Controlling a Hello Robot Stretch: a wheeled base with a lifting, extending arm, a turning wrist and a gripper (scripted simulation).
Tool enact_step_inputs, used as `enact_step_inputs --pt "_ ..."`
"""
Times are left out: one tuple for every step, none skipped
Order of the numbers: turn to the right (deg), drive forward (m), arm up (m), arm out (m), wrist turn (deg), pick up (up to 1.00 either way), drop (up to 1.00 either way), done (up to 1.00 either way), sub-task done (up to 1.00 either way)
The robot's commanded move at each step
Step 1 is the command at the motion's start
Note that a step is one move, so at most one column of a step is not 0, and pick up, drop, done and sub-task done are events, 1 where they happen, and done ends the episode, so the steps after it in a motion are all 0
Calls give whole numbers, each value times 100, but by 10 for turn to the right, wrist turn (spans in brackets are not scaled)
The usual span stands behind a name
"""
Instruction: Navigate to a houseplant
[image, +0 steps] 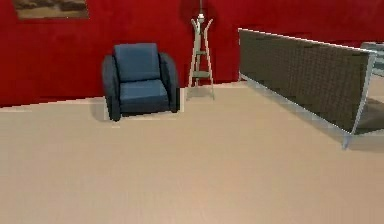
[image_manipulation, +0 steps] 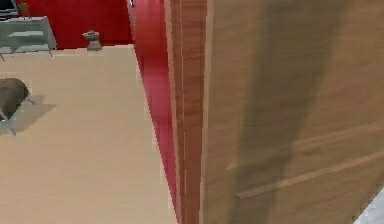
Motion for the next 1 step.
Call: enact_step_inputs --pt "0 5 0 0 0 0 0 0 0"
